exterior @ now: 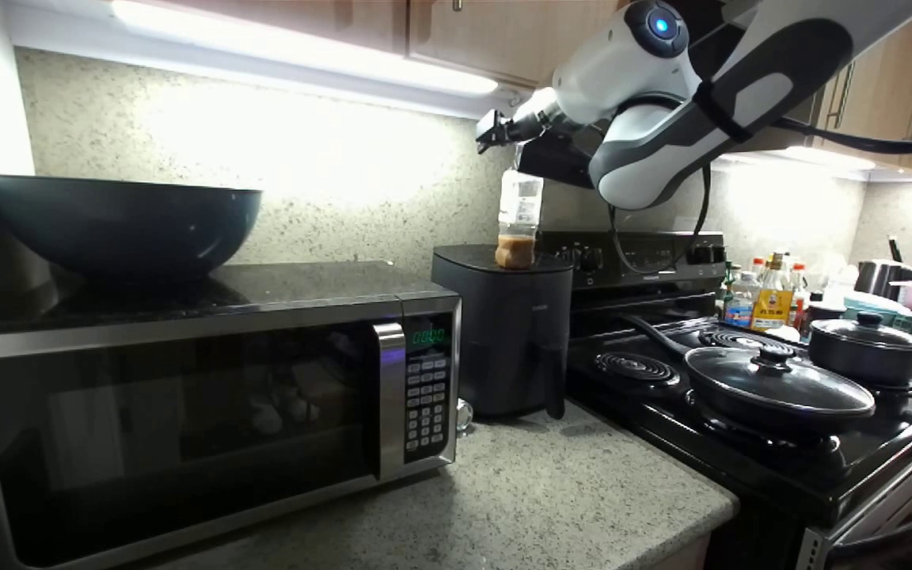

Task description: Pick up the bottle and put it on the counter

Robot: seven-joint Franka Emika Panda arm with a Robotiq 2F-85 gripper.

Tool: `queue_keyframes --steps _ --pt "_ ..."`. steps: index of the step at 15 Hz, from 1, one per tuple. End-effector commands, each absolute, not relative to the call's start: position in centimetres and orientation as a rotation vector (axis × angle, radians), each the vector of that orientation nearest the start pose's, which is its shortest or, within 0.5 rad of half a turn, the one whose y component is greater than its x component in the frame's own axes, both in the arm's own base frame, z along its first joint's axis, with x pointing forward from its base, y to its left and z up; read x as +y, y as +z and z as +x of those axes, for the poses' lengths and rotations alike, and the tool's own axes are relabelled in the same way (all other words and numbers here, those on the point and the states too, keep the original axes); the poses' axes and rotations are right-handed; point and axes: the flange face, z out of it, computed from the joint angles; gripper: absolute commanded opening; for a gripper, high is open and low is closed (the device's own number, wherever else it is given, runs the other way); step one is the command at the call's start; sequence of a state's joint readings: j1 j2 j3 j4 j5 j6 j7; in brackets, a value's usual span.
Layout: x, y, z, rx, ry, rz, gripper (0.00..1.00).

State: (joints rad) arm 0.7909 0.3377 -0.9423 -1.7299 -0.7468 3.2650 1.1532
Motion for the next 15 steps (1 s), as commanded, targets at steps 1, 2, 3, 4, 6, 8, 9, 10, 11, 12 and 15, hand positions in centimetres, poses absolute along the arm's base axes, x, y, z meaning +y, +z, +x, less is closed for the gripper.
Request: queue_keyframes --steps 1,2,3,4,6,8,9,10,11,12,15 --pt "5.7 57.3 65.9 0.340 -1.864 -2.478 0.75" --pt "5.7 57.4 65.8 0.333 -1.866 -2.476 0.73" --pt "5.7 57.4 65.8 0.329 -1.865 -2.475 0.67" --pt "5.8 57.4 65.8 0.328 -1.867 -2.473 0.59" --pt "5.7 57.5 65.9 0.332 -1.874 -2.470 0.45" --pt "5.6 57.5 65.9 0.339 -1.876 -2.468 0.34" --pt "5.6 57.6 65.9 0.344 -1.877 -2.467 0.26" --pt "5.5 57.6 65.9 0.351 -1.878 -2.471 0.20" --pt "5.4 57.7 65.9 0.351 -1.882 -2.474 0.13" --pt "5.4 57.9 65.9 0.350 -1.889 -2.475 0.08" --pt "5.3 58.4 65.8 0.352 -1.905 -2.472 0.00"
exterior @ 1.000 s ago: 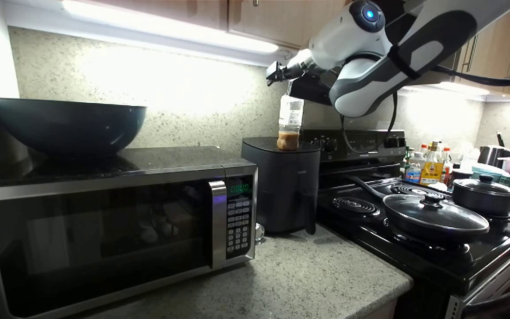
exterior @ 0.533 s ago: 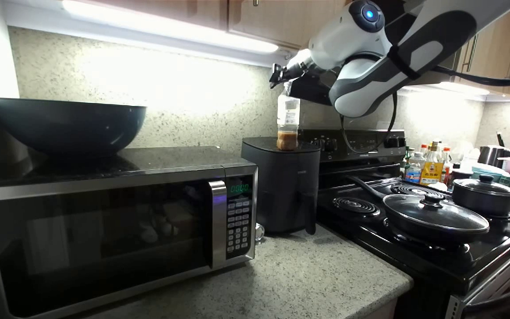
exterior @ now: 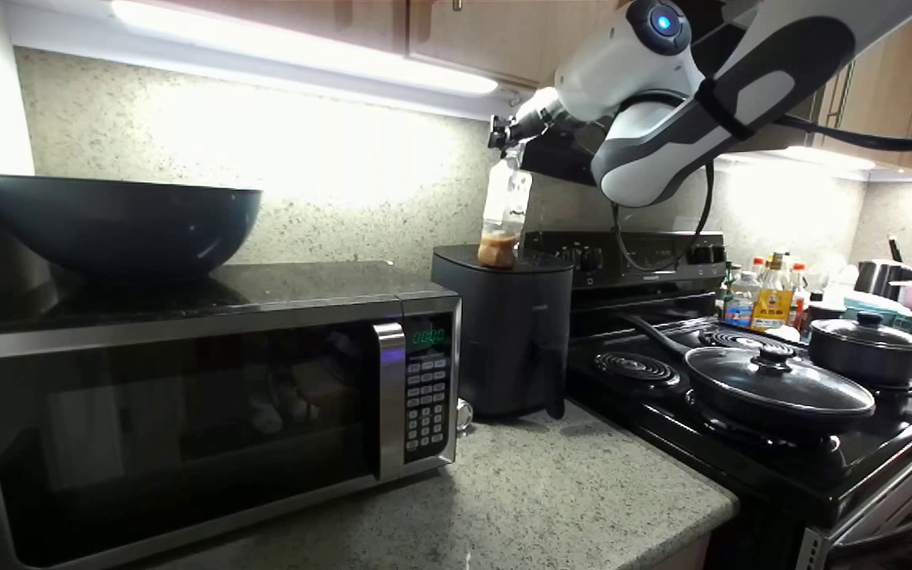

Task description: Pick up the bottle and put it on the counter

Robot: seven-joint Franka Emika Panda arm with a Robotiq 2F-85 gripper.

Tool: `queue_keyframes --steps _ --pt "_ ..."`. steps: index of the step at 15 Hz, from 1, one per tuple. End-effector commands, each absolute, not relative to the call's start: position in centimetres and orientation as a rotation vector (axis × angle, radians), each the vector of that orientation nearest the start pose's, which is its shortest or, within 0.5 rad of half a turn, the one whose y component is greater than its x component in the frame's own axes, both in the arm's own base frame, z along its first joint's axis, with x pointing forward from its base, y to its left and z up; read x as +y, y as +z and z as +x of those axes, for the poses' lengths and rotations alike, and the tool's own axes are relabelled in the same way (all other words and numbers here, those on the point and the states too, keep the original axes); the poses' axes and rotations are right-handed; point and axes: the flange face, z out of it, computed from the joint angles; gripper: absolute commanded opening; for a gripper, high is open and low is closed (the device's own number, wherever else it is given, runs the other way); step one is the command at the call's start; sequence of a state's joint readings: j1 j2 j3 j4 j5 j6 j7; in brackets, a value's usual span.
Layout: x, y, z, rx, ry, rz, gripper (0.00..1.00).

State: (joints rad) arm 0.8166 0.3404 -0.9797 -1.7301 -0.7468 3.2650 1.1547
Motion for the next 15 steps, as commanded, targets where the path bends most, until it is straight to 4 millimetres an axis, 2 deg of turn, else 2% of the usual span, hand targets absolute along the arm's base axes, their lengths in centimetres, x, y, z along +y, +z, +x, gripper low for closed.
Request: queue_keyframes --steps 1,5,9,15 --pt "5.3 58.4 65.6 0.353 -1.902 -2.473 0.00" --pt "7.7 58.3 64.2 0.322 -1.832 -2.490 0.02" --pt "9.5 59.2 63.6 0.304 -1.844 -2.476 0.02" --pt "10.3 59.6 63.0 0.308 -1.851 -2.469 0.02"
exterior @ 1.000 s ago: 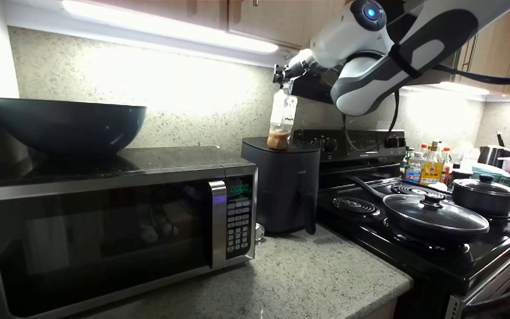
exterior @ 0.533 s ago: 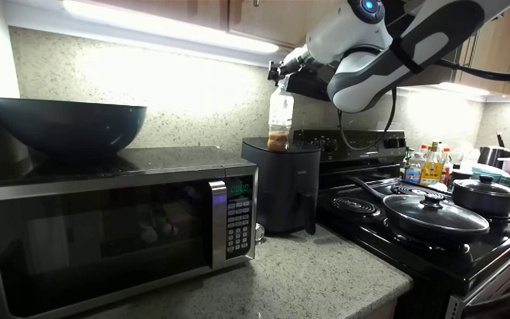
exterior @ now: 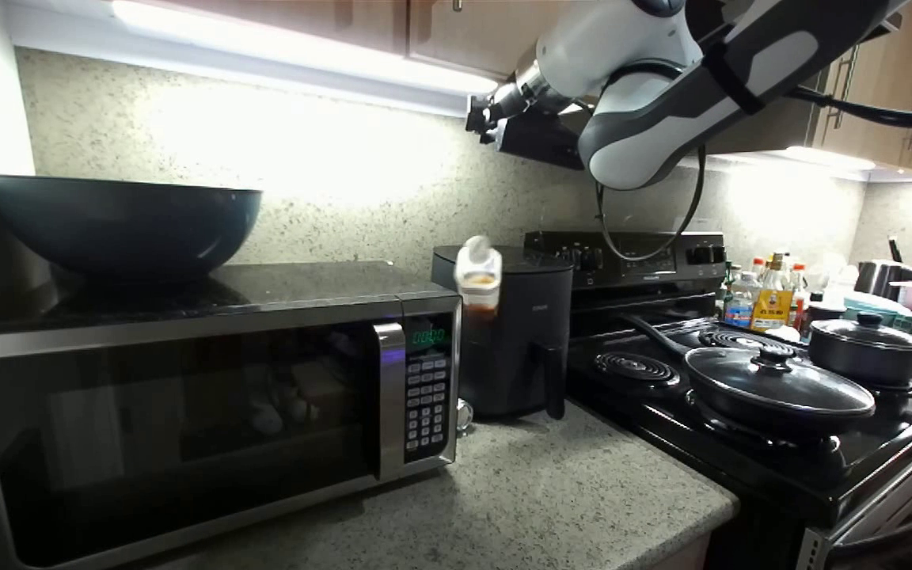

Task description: Pick up the bottle and put it on the counter

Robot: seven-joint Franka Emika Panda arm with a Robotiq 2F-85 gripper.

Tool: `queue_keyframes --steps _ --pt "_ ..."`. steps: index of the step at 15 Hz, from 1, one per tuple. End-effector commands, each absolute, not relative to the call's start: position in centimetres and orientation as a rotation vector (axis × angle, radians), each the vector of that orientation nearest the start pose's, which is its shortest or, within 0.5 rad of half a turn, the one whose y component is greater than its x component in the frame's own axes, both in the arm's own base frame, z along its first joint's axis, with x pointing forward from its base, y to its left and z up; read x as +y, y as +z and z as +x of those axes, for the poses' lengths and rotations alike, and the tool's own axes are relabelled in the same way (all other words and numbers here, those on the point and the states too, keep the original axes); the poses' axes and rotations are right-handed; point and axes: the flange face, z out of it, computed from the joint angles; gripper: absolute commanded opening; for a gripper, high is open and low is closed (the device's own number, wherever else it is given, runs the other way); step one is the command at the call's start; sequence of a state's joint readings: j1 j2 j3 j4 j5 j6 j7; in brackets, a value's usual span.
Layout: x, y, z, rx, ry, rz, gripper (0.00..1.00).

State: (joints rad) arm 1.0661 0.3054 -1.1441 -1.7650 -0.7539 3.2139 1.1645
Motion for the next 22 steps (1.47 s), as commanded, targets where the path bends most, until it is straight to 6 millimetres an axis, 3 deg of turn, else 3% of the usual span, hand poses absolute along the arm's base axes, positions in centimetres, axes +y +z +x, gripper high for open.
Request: queue_keyframes --steps 1,2,3,4,8,11,12,14,19,21,22 --pt "10.3 59.5 62.9 0.312 -1.847 -2.473 0.02" --pt "10.2 59.5 62.9 0.315 -1.852 -2.482 0.02" --pt "10.1 59.5 62.9 0.315 -1.866 -2.496 0.35" --pt "10.4 59.6 63.4 0.285 -1.879 -2.479 0.11" --pt "10.2 59.6 63.3 0.297 -1.880 -2.492 0.34" --pt "10.2 59.6 63.3 0.298 -1.880 -2.493 0.35" --pt "10.2 59.2 63.1 0.299 -1.859 -2.501 0.60" --pt "9.4 58.3 62.8 0.300 -1.848 -2.513 0.66" --pt "6.4 55.8 61.8 0.414 -1.805 -2.589 0.98" --pt "5.4 56.3 62.0 0.458 -1.860 -2.589 1.00" --pt "5.7 56.2 62.1 0.409 -1.827 -2.598 0.92"
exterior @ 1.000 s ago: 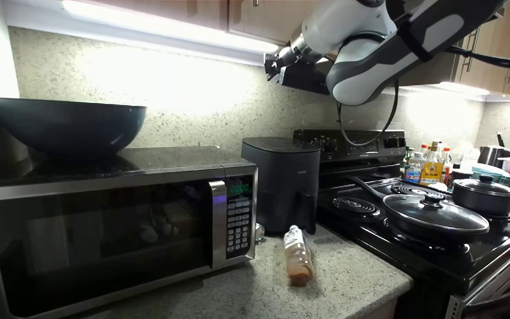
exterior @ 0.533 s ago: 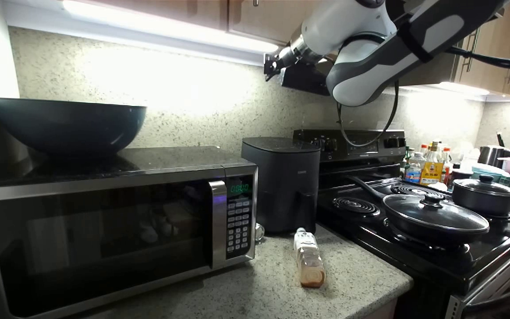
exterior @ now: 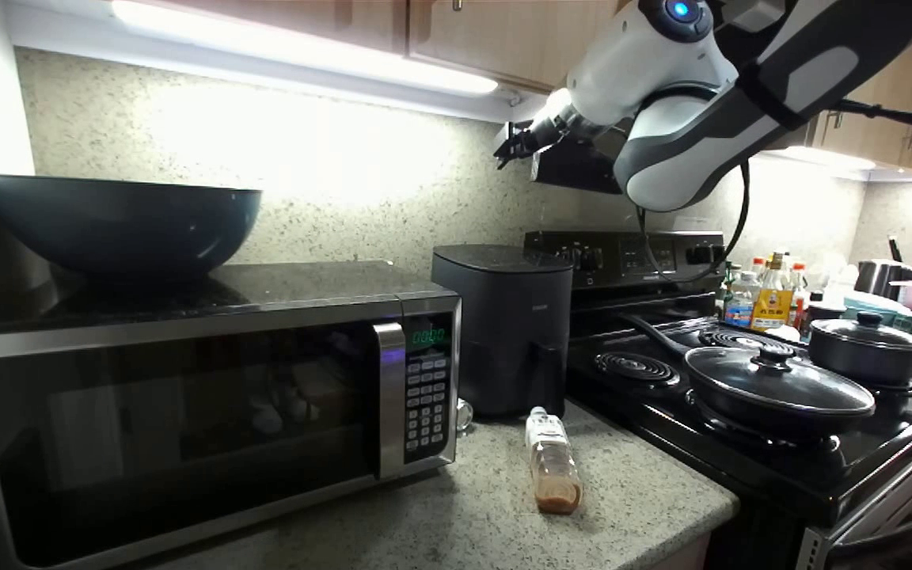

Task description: Pick up the bottle and put it on the counter

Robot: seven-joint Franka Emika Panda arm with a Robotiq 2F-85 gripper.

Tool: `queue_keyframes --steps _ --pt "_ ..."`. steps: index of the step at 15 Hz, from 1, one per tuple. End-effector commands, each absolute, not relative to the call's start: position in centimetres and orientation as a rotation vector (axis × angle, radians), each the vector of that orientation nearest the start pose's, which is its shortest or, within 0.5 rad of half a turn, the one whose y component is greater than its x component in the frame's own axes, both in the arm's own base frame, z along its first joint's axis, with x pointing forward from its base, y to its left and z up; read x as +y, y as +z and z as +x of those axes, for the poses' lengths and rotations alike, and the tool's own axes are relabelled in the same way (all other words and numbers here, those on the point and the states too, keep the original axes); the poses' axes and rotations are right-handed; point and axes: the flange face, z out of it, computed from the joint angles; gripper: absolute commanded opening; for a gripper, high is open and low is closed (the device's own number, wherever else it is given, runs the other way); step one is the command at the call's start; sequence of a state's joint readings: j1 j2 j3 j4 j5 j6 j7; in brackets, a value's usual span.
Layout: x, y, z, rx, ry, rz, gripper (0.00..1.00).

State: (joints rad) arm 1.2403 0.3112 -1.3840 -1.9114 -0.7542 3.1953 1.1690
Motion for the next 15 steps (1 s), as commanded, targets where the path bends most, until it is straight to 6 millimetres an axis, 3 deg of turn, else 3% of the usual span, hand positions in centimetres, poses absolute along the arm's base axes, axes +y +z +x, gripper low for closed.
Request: queue_keyframes --steps 1,5,15 --pt "5.2 56.3 62.0 0.424 -1.837 -2.599 0.99" --pt "5.2 56.5 61.9 0.433 -1.846 -2.595 1.00" --pt "5.0 48.2 56.0 0.483 -1.566 -2.683 1.00"
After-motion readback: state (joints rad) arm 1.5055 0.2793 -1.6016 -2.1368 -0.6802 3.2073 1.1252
